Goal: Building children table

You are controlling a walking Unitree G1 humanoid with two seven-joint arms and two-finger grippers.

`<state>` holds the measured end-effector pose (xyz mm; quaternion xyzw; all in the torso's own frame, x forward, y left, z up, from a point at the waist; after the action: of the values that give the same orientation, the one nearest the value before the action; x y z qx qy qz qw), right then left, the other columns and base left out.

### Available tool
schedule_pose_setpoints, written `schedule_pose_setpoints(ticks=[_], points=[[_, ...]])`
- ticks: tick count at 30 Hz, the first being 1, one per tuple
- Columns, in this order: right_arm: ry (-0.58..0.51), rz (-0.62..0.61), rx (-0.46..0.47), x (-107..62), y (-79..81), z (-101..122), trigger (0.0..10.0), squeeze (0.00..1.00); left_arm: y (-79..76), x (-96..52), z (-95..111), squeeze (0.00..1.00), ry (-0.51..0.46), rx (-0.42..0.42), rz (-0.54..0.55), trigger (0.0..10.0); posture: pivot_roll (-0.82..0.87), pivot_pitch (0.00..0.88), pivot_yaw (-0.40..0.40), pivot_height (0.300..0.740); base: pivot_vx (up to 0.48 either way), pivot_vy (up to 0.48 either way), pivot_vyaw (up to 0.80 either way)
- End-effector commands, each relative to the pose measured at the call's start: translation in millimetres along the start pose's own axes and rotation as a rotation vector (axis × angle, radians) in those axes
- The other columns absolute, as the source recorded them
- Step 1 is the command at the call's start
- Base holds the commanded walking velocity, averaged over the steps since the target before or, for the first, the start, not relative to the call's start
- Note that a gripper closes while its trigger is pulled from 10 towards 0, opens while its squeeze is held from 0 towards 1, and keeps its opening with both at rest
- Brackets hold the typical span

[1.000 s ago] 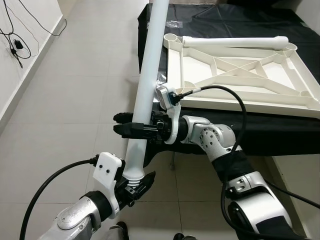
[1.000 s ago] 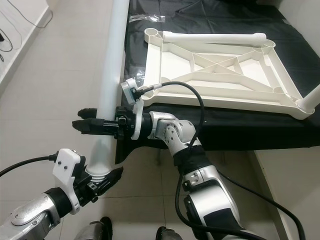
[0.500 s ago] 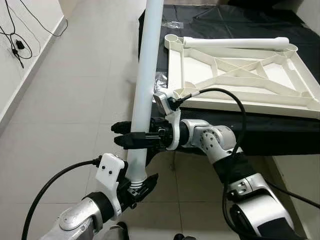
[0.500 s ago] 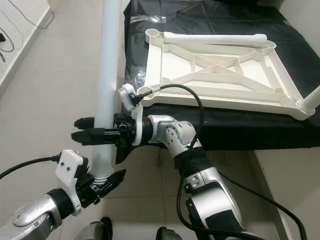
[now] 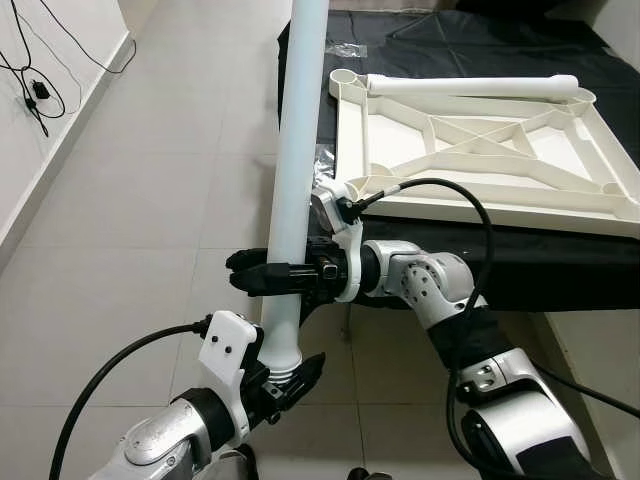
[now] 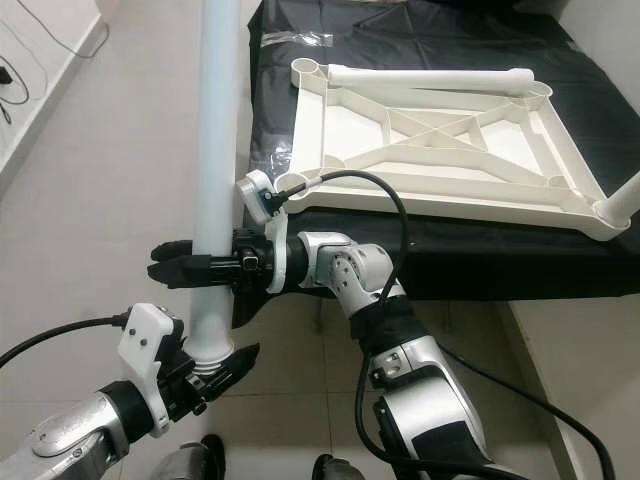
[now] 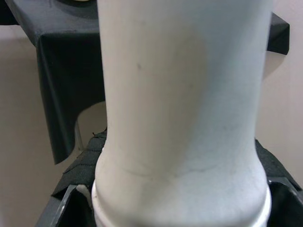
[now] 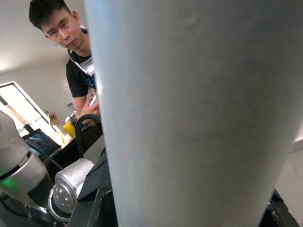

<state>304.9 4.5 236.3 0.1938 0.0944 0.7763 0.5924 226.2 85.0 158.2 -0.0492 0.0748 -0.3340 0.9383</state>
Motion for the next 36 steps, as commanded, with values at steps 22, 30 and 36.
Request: schedule_pose_setpoints(ticks=[22, 30, 36], points=[[-0.089, -0.116, -0.091, -6.9, -13.5, 27.6, 0.0, 0.00, 19.9, -8.6, -19.9, 0.00, 0.082, 0.004, 0.116, 10.0, 0.07, 0.205, -0.037, 0.740, 0.000, 0.000, 0.00], [-0.298, -0.602, -0.305, -40.1, -52.9, 77.4, 0.0, 0.00, 51.1, -13.3, 9.3, 0.00, -0.083, 0.088, 0.391, 10.0, 0.08, 0.197, -0.037, 0.740, 0.000, 0.000, 0.00], [-0.407, -0.932, -0.529, -59.1, -61.4, 106.8, 10.0, 0.00, 63.1, -8.6, 28.8, 0.00, -0.162, 0.123, 0.503, 10.0, 0.08, 0.197, -0.037, 0.740, 0.000, 0.000, 0.00]])
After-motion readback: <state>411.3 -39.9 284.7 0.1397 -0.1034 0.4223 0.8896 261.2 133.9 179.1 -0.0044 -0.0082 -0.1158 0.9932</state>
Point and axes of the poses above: a point about 5 cm out from each wrist's last joint towards the gripper, its own x axis pointing out of the wrist towards the gripper, its own z axis along the axis of the wrist's last joint, y = z × x, the point moved 4 cm from there along x, pointing out of the wrist towards the gripper, and after that the axes turned 1 degree about x, right-handed, at the moved point
